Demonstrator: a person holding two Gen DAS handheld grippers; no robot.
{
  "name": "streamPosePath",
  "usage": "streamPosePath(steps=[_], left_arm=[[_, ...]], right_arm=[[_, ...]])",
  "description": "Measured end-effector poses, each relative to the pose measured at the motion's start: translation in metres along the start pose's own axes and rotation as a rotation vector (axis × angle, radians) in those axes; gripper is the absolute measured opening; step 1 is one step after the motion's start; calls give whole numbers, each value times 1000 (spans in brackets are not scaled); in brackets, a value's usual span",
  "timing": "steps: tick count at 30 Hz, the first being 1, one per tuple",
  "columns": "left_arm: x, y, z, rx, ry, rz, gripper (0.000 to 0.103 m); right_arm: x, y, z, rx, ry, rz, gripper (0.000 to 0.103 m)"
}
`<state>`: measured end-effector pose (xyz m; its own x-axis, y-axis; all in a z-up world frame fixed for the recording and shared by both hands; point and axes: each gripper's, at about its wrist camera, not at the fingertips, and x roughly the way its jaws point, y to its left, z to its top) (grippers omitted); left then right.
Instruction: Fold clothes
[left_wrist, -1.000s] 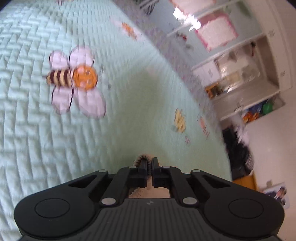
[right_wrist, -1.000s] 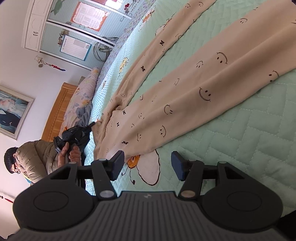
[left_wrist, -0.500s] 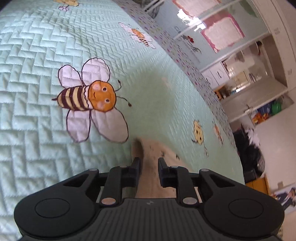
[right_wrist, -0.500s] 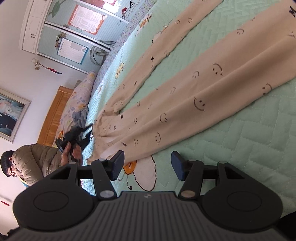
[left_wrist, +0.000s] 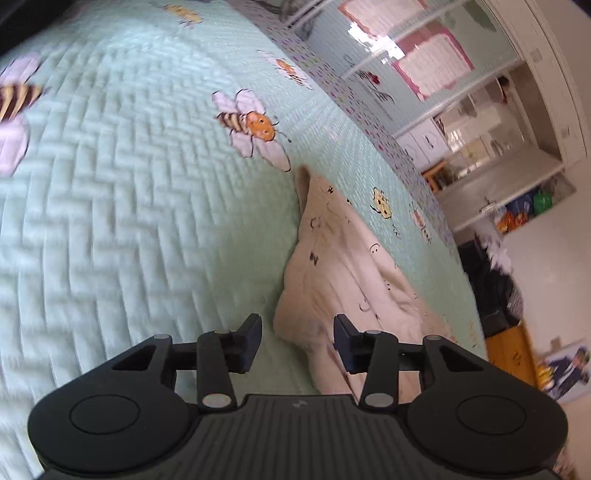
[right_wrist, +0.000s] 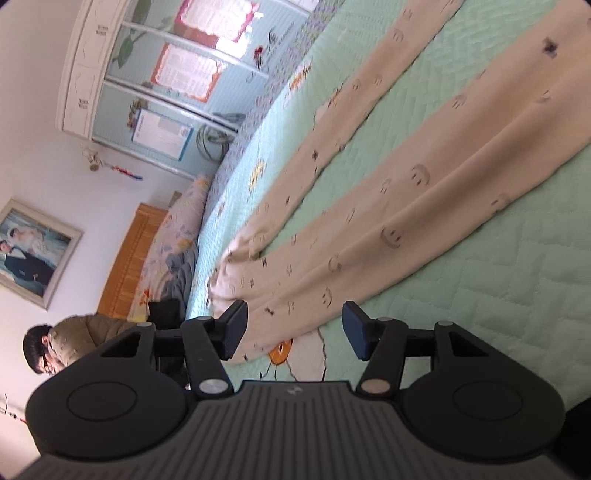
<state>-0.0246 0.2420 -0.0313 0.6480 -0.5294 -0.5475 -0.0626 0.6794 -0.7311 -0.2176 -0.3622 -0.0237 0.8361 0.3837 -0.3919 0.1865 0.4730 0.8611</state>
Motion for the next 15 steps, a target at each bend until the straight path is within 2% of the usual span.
streamPosePath(steps=[5,8,15], left_arm=[[0,0,-31,-105,-38,-29,45],[5,-4,-43,-130,-50,-44,45],[8,-3,-48,-165,-59,-41,46]], right_arm=[[-41,-15,12,21,-118,-59,59],[-71,-31,20,53,-198,-101,60],[-121,-83,36,170,-322,-182,65]])
